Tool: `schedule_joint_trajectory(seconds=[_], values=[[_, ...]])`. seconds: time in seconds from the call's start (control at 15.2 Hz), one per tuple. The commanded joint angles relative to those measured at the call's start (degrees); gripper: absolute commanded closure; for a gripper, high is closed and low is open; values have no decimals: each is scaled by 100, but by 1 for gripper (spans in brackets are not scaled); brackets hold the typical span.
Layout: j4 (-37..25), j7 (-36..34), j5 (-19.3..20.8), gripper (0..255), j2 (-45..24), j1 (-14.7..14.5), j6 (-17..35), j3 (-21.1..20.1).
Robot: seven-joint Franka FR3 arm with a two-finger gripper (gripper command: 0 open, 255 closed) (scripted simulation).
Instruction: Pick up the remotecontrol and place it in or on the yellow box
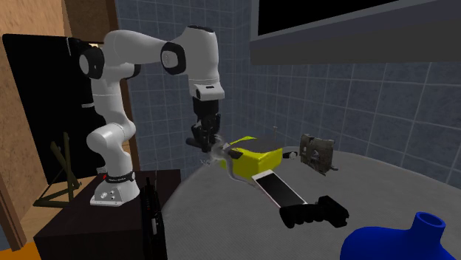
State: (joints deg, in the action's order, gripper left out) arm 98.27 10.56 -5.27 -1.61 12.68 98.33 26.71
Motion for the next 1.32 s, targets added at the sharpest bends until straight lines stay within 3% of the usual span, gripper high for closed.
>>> schedule_joint_trajectory(seconds=[0.0,0.33,0.79,1.25], values=[[-130,-23,14,255,27,-4,-152,-3],[-552,-32,-6,255,-25,9,-529,7],[-1005,-811,-185,255,-472,-395,-502,-368],[-1883,-1512,-404,255,-1205,-735,-621,-679]])
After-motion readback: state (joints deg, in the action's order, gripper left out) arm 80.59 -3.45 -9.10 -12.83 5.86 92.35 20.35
